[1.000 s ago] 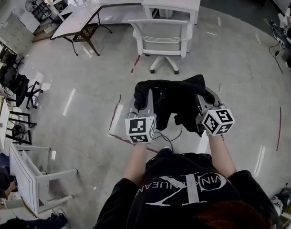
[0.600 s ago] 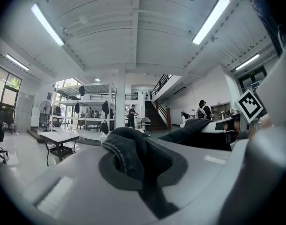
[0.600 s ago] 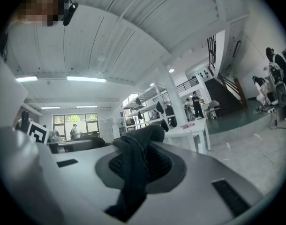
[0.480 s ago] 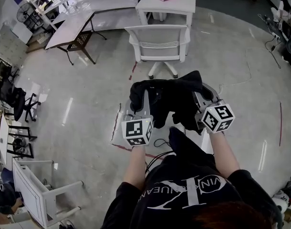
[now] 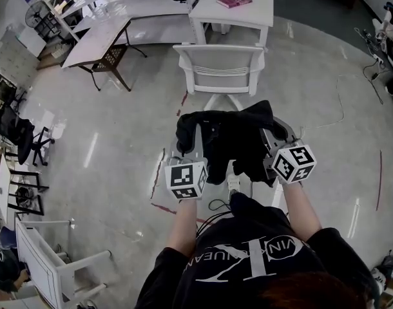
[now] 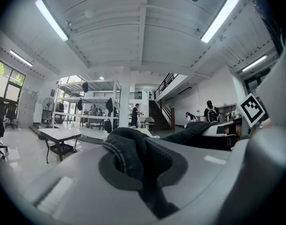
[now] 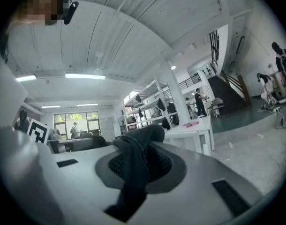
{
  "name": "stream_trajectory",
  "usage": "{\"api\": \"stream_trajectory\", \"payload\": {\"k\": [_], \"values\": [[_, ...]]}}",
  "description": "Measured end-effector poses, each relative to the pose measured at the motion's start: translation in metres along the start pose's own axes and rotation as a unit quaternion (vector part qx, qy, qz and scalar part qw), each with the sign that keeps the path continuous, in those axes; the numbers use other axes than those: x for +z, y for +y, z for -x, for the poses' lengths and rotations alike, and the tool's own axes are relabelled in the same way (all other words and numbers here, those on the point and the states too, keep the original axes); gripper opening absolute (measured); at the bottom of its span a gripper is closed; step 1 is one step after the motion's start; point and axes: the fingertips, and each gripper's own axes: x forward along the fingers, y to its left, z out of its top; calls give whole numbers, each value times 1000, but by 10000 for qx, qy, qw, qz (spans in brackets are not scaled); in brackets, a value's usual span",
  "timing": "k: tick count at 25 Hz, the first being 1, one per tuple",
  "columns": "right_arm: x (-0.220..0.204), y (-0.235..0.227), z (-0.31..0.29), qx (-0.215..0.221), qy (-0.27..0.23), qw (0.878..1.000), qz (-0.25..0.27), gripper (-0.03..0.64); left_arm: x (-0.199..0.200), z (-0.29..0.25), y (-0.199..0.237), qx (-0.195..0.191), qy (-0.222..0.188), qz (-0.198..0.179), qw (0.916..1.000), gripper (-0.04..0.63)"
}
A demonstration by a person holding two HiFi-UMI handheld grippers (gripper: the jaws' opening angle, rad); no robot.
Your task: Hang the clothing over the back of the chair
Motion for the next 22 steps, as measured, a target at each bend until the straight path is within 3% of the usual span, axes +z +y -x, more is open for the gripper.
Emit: {"api": "stream_trajectory", "payload": {"k": [22], "values": [[15,-48,-119,295,160,9994,55,54,10,-114,62,203,115,40,9997,32]]}}
